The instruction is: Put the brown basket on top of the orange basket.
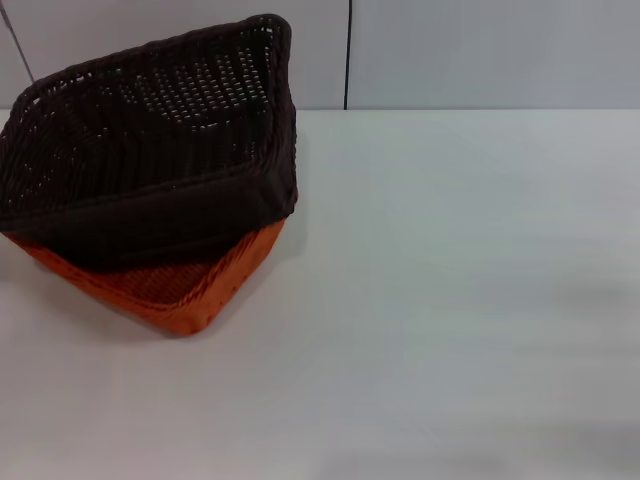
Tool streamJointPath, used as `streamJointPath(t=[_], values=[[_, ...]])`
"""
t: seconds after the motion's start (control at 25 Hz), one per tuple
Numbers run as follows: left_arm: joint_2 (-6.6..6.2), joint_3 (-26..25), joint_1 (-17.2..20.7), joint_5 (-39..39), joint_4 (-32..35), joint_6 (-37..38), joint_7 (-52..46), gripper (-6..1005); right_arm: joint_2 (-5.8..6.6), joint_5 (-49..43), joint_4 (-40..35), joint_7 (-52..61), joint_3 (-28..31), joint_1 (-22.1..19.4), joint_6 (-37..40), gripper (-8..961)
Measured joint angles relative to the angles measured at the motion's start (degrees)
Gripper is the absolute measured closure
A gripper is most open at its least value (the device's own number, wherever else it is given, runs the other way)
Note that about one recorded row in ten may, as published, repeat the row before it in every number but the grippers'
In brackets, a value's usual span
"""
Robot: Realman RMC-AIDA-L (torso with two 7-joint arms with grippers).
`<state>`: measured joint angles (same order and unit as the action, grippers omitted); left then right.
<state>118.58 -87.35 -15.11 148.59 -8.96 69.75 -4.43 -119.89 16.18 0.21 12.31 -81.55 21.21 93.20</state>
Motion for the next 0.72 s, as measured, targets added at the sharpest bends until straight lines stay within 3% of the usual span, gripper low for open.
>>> streamJointPath(t=[0.72], values=[[0.16, -0.01, 0.89, 0.02, 0.05, 0.40, -0.54, 259, 0.00, 0.07, 1.91, -0.01, 1.47, -1.53, 2.92, 292]])
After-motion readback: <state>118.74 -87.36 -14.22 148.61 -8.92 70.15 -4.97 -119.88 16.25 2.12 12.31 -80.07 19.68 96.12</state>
